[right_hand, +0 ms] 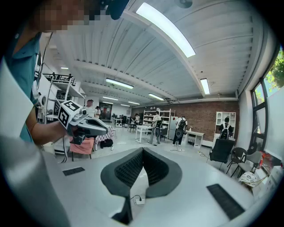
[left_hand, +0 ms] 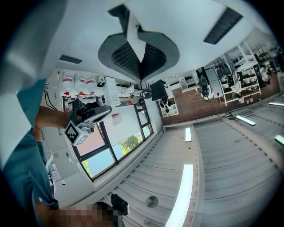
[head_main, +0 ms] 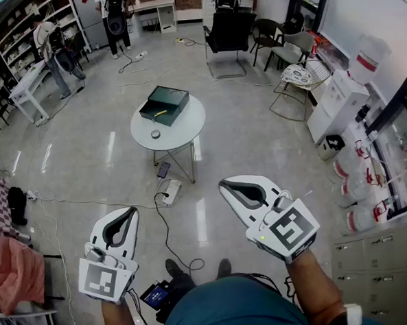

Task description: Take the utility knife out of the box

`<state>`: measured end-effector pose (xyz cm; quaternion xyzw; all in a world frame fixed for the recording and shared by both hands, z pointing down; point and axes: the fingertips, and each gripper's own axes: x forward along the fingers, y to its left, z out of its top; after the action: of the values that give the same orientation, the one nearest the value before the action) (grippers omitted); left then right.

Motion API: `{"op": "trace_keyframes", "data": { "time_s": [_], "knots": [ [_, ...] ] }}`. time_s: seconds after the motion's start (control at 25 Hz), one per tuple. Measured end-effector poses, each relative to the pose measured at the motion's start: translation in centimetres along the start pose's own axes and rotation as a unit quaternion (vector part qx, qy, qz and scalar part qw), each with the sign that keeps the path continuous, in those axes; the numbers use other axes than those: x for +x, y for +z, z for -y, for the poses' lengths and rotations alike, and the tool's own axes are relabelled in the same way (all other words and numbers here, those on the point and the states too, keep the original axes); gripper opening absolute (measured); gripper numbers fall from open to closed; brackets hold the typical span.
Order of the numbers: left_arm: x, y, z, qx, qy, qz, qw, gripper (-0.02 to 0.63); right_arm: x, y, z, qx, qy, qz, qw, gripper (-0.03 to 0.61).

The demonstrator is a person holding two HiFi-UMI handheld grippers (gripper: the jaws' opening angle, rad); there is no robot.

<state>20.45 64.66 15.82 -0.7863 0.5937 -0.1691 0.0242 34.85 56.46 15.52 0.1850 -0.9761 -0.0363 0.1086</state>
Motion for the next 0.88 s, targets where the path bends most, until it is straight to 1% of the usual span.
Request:
{"op": "trace_keyframes", "data": {
  "time_s": [0.2,0.4,0.6,0.88],
  "knots": [
    [-0.1,-0.4,-1.0,0.001,-0.002,0.003,1.0,0.018,0.8,-0.1,-0.3,0.0,-0.002,-0.003,1.0,0.037],
    [0.2,-1.7,-2.7,-0.005,-0.007,-0.001,1.0,0.018,2.6,-0.3,-0.5,0.005,-0.008,-0.007,1.0,0.037],
    [0.1,-2.1,-5.4,-0.008,-0.013,0.0,0.9999,0.018,5.1,0.1,-1.0,0.016,-0.012,-0.014,1.0,0.038],
    [-0.9,-3.6,-10.5,-0.006,-0.027,0.0,0.9996,0.018,9.6,1.9,-2.0,0.036,-0.036,-0.001,0.999,0.038]
  ]
}}
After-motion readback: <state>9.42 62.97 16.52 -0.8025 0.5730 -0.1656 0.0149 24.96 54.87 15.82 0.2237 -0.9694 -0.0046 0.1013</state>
